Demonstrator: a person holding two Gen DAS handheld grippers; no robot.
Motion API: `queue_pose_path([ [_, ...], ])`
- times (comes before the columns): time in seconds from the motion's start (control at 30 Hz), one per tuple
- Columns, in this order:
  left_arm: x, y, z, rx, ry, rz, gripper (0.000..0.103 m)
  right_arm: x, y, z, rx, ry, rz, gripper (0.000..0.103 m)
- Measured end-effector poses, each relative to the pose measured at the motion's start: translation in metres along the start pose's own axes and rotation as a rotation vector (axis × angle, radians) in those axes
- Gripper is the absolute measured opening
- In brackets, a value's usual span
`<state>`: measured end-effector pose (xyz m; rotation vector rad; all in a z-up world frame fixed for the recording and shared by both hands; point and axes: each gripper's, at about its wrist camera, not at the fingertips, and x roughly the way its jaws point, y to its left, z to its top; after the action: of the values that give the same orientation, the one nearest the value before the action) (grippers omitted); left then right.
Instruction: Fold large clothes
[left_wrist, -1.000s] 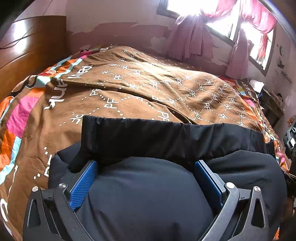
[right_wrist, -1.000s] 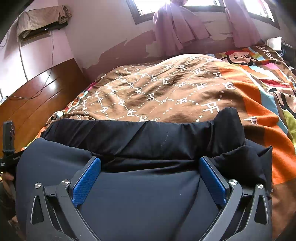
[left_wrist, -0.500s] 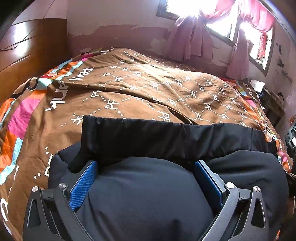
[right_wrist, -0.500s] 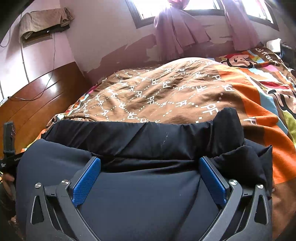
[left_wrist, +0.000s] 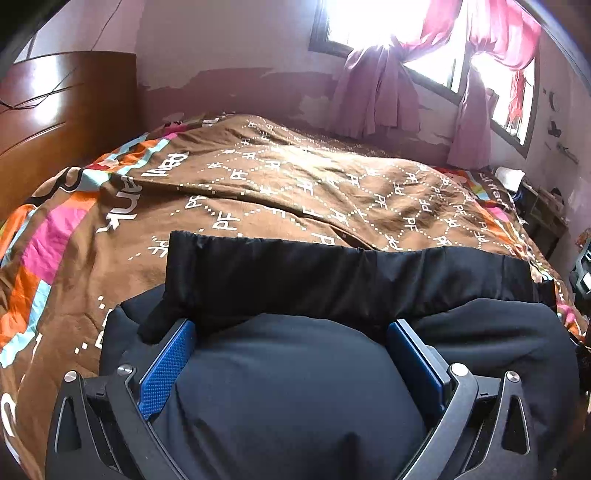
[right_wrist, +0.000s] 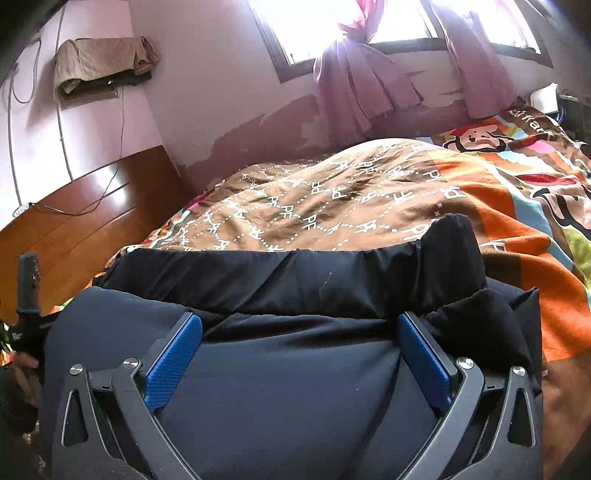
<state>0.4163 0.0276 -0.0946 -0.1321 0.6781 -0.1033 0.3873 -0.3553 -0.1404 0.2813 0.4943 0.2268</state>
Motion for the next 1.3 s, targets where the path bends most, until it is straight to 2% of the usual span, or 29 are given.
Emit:
queue_pose_path([
  [0.2, -0.009, 0.003, -0.009, -0.007, -0.055, -0.012, 0.103, -0.009, 0.005, -0.005, -0.012, -0.017, -0.024, 0.102],
  [0.4, -0.036, 0.007, -0.011, -0.009, -0.049, 0.046, 0.103, -0.036, 0.005, -0.007, -0.035, 0.017, -0.098, 0.102],
  [0.47, -0.049, 0.014, -0.015, -0.016, -0.054, 0.016, 0.103, -0.051, 0.001, -0.009, -0.038, 0.01, -0.139, 0.102],
  [0.57, -0.064, 0.023, -0.022, 0.006, -0.055, 0.027, 0.103, -0.077, -0.009, -0.012, -0.031, -0.025, -0.219, 0.102],
  [0.67, -0.073, 0.034, -0.027, 0.013, -0.035, 0.031, 0.103, -0.099, -0.027, -0.015, 0.01, -0.039, -0.266, 0.102],
  [0.8, -0.078, 0.064, -0.034, -0.04, 0.013, 0.028, 0.103, -0.104, -0.046, -0.021, 0.017, 0.018, -0.299, 0.102],
  [0.87, -0.073, 0.08, -0.037, -0.073, 0.054, 0.018, 0.103, -0.104, -0.053, -0.028, 0.006, 0.057, -0.285, 0.102],
  [1.0, -0.06, 0.101, -0.046, -0.123, 0.13, -0.071, 0.103, -0.096, -0.06, -0.038, 0.003, 0.14, -0.202, 0.102],
  [1.13, -0.051, 0.105, -0.049, -0.14, 0.159, -0.122, 0.103, -0.084, -0.068, -0.039, 0.035, 0.207, -0.113, 0.102],
  [1.3, -0.046, 0.106, -0.048, -0.125, 0.165, -0.14, 0.103, -0.074, -0.083, -0.038, 0.1, 0.256, -0.05, 0.102],
])
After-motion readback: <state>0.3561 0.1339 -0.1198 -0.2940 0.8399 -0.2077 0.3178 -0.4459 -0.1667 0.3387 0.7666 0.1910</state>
